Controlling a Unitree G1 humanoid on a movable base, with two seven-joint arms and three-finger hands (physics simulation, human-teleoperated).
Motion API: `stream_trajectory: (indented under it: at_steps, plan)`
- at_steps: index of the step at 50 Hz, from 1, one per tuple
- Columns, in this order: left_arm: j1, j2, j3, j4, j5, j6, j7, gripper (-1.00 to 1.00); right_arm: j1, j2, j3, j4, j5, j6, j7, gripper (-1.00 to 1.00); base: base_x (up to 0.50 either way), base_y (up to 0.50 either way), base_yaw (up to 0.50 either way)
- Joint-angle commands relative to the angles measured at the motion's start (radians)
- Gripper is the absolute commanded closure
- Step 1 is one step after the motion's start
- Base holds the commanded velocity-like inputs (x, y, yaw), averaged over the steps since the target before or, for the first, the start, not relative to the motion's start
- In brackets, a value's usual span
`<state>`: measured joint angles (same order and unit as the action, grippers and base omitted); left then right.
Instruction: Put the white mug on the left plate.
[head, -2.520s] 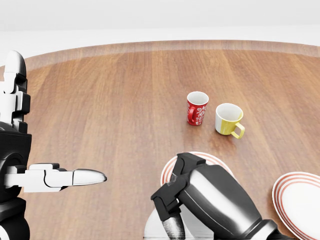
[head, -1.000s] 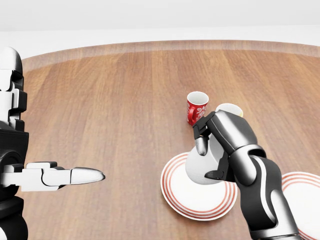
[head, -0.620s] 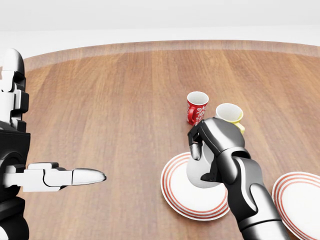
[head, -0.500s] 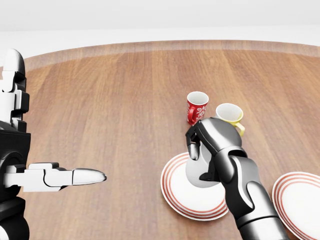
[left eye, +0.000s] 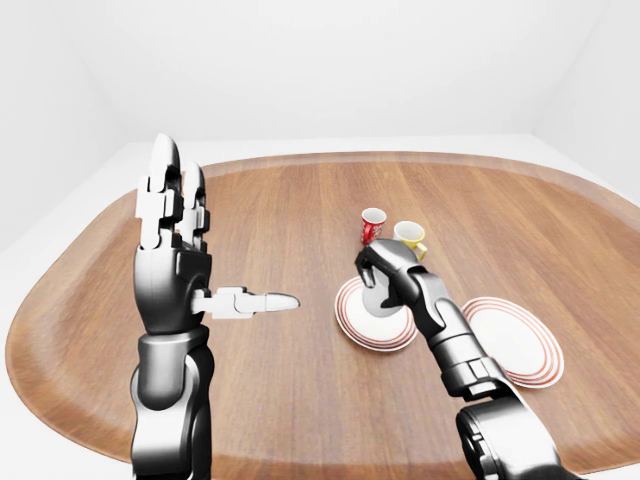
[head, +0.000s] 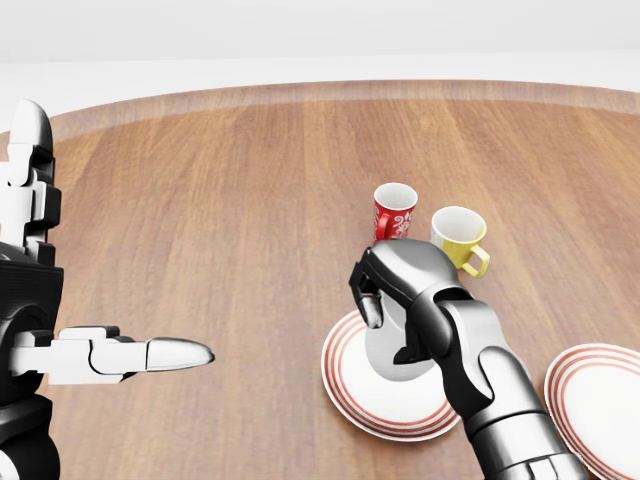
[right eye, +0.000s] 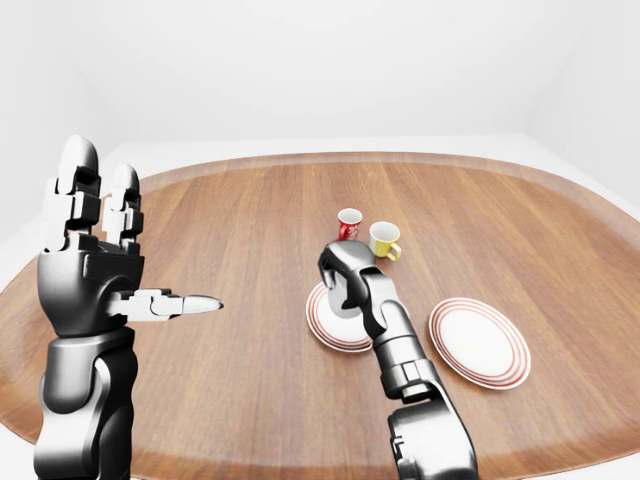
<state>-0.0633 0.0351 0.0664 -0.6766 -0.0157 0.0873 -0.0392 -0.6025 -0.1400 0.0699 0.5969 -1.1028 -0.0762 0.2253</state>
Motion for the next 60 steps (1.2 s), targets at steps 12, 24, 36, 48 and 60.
stream_trajectory:
  at_steps: [12, 24, 36, 48, 60]
  plan:
    - [0.005, -0.002, -0.004, -0.005, 0.003, 0.000, -0.001, -1.00, -0.078, -0.028, -0.017, 0.072, 0.017, -0.011, 0.088, 1.00, 0.00, 0.00, 0.00]
    - [0.006, -0.002, -0.004, -0.008, 0.003, 0.000, -0.002, -1.00, -0.092, -0.028, -0.010, 0.161, 0.007, -0.011, 0.002, 1.00, 0.00, 0.00, 0.00]
    - [0.004, -0.002, -0.002, -0.002, 0.001, 0.000, -0.002, -1.00, -0.114, -0.016, 0.013, 0.304, -0.013, -0.011, -0.098, 1.00, 0.00, 0.00, 0.00]
    - [-0.006, 0.003, 0.009, -0.001, -0.004, 0.000, -0.003, -1.00, -0.140, -0.012, 0.022, 0.370, -0.017, -0.011, -0.139, 1.00, 0.00, 0.00, 0.00]
    - [-0.007, 0.004, 0.008, 0.001, -0.003, 0.000, -0.002, -1.00, -0.150, -0.010, 0.027, 0.396, -0.036, -0.011, -0.175, 1.00, 0.00, 0.00, 0.00]
